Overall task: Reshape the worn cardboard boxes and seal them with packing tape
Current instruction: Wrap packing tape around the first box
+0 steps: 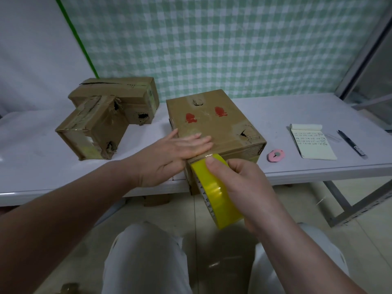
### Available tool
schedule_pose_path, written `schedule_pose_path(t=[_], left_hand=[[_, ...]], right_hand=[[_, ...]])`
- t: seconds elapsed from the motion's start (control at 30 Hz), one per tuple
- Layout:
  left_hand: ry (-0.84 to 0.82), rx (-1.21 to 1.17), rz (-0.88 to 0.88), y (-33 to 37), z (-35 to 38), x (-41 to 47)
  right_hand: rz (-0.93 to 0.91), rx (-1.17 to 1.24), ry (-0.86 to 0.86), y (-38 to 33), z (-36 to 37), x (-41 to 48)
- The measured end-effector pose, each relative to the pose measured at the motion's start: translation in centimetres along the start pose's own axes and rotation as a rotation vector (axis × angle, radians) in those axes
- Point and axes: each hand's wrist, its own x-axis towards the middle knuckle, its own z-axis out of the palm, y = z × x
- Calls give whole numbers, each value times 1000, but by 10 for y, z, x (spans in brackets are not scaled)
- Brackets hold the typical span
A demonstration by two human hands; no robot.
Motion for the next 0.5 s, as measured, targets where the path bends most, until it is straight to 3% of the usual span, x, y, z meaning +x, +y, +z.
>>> schedule_pose_path(t=[0.27,0.5], left_hand=[[38,51,-68,-22,-4,10],[-29,164,-281,-12,-16,26]], right_hand=[[-19,4,6,-2,2,-1],[-6,-12,12,-3,6,1]])
